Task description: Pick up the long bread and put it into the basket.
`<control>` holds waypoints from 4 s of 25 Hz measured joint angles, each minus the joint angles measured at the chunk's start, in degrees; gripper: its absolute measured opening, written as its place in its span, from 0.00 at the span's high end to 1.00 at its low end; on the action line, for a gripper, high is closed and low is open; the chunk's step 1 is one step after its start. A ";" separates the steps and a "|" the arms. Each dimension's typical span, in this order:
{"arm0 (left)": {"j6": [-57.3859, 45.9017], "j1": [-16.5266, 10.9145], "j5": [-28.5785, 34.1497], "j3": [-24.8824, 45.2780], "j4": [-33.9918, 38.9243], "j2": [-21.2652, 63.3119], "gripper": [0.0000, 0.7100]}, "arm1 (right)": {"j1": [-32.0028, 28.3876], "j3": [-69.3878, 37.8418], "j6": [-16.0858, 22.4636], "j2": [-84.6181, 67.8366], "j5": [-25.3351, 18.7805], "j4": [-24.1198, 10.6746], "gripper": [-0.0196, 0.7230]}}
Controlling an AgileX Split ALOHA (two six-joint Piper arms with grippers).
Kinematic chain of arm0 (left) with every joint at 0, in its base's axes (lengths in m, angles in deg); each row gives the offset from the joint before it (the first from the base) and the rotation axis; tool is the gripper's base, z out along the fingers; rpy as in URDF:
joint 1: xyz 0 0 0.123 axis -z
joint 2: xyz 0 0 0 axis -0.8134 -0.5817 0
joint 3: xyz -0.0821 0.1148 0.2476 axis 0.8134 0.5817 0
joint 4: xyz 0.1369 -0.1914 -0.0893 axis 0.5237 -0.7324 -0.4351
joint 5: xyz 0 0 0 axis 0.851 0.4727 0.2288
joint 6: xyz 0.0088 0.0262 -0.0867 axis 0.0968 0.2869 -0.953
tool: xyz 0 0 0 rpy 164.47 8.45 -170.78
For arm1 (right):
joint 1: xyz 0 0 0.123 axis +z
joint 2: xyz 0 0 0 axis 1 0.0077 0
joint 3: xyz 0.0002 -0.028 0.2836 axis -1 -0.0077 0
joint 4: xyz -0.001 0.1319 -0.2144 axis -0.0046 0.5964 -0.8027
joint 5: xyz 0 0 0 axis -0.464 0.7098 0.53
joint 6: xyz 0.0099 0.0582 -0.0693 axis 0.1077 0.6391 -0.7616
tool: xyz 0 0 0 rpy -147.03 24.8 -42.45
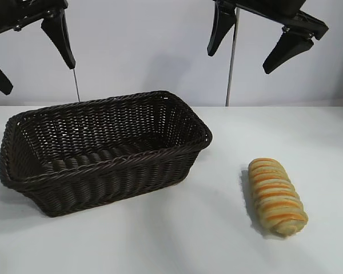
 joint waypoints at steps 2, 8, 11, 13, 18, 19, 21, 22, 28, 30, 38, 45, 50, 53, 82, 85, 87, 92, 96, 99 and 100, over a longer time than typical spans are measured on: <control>0.00 0.00 0.00 0.00 0.00 0.00 0.02 | 0.00 0.00 0.00 0.00 0.00 0.00 0.04; 0.00 0.00 0.00 0.00 0.00 0.00 0.02 | 0.00 0.00 0.00 0.00 0.00 0.00 0.04; 0.00 0.00 0.00 0.00 0.00 0.00 0.02 | 0.00 0.00 0.00 0.00 0.00 0.00 0.04; 0.00 0.00 0.00 0.00 0.00 0.00 0.02 | 0.00 0.00 0.00 0.00 0.00 0.00 0.04; 0.00 0.00 -0.06 0.00 0.00 0.00 0.02 | 0.00 0.00 0.00 0.00 0.00 0.00 0.04; 0.00 0.00 -0.28 0.00 0.00 0.00 0.02 | 0.00 0.00 0.00 0.00 0.00 0.00 0.04; 0.00 0.00 -1.84 0.00 0.00 0.00 0.02 | 0.00 0.00 0.00 0.00 0.00 0.00 0.04; 0.00 0.00 -2.78 0.00 0.00 0.00 0.02 | 0.00 0.00 0.00 0.00 0.00 0.00 0.04; 0.00 -0.20 -2.02 0.00 0.56 0.00 0.02 | 0.00 0.00 0.00 0.00 0.00 0.00 0.04; 0.00 -0.20 0.37 0.00 2.62 0.00 0.02 | 0.00 0.00 0.00 0.00 0.00 0.00 0.04; -2.75 -0.20 -1.00 7.77 7.43 0.89 0.02 | 0.00 0.00 0.00 0.00 0.00 0.00 0.04; -2.85 -0.20 -9.93 16.00 4.41 -0.38 0.02 | 0.00 0.00 0.00 0.00 0.00 0.00 0.04; -2.74 -0.20 -12.91 17.15 4.07 -3.70 0.02 | 0.00 0.00 0.00 0.00 0.00 0.00 0.04; -2.74 -0.20 -14.35 17.31 4.07 -5.07 0.02 | 0.00 0.00 0.00 0.00 -0.10 0.00 0.04; -2.28 -1.40 -16.89 17.76 0.53 -7.12 0.86 | 0.00 0.00 0.00 0.00 -1.06 0.21 0.04; 1.87 -3.26 -16.06 17.76 -4.36 -7.00 0.86 | 0.00 0.00 0.00 0.00 -1.06 0.21 0.04; 5.38 -4.45 -14.77 17.76 -7.40 -6.73 0.86 | 0.00 0.00 0.00 0.00 -1.06 0.23 0.04; 11.68 -5.44 -10.21 16.43 -9.47 -6.07 0.86 | 0.00 0.00 0.00 0.00 -1.06 0.41 0.04; 14.26 -5.44 -5.89 12.84 -9.74 -6.07 0.86 | 0.00 0.00 0.00 0.00 -1.06 0.46 0.04; 14.76 -5.44 -4.26 9.74 -9.82 -6.07 0.86 | 0.00 0.00 0.00 0.00 -1.06 0.66 0.04; 14.83 -5.44 -3.89 8.92 -9.93 -6.07 0.86 | 0.00 0.00 0.00 0.00 -1.06 0.66 0.04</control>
